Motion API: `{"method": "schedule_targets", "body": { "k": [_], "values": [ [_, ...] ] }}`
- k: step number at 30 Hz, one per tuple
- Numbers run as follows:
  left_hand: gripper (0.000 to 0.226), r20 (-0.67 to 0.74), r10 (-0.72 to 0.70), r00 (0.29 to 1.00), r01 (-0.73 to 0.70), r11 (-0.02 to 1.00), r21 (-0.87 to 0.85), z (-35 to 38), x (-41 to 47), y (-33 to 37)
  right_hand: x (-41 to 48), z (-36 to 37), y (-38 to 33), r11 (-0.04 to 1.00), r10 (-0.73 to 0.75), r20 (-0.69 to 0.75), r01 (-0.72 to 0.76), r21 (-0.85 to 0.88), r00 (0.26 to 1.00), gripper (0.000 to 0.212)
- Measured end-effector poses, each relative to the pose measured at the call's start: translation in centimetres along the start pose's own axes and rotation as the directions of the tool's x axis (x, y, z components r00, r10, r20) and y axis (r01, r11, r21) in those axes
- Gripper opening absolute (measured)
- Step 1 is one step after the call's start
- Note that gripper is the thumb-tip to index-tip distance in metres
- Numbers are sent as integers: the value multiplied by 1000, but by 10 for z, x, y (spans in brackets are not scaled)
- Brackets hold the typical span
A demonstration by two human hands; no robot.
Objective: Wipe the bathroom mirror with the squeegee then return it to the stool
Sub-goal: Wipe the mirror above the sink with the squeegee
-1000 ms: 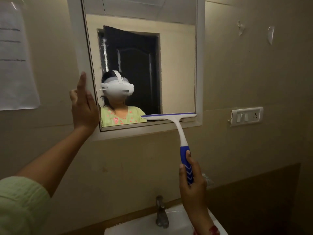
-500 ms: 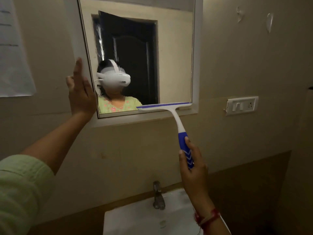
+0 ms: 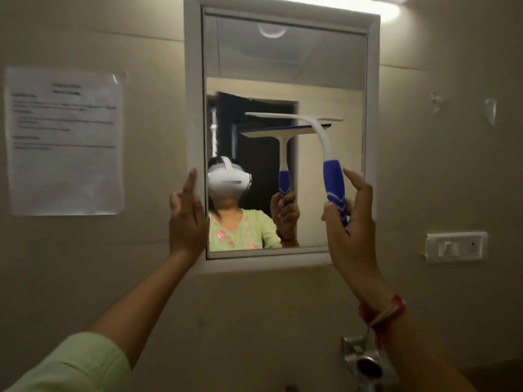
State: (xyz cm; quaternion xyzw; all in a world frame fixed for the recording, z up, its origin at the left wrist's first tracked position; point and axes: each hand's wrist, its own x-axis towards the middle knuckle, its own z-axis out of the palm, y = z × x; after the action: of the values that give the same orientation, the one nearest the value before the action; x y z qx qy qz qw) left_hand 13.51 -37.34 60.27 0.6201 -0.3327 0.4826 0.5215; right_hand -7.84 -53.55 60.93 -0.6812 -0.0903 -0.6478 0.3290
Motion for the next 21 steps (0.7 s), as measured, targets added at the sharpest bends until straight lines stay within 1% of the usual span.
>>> {"method": "schedule_targets", "body": {
  "k": [5, 10, 17, 21],
  "values": [
    [46, 7, 6, 1000, -6, 1000, -14, -1, 0, -1, 49, 24, -8, 996, -89, 8, 89, -24, 996, 49],
    [44, 2, -1, 1000, 1, 1000, -20, -1, -1, 2, 87, 47, -24, 978, -184, -15, 181, -99, 983, 49],
    [47, 0, 9, 1000, -9, 1000, -7, -2, -1, 5, 126, 68, -36, 973, -191, -77, 179, -148, 978, 48],
    [47, -1, 9, 1000, -9, 1000, -7, -3, -1, 6, 137, 81, -39, 970, -200, -81, 186, -156, 976, 50]
  ]
}}
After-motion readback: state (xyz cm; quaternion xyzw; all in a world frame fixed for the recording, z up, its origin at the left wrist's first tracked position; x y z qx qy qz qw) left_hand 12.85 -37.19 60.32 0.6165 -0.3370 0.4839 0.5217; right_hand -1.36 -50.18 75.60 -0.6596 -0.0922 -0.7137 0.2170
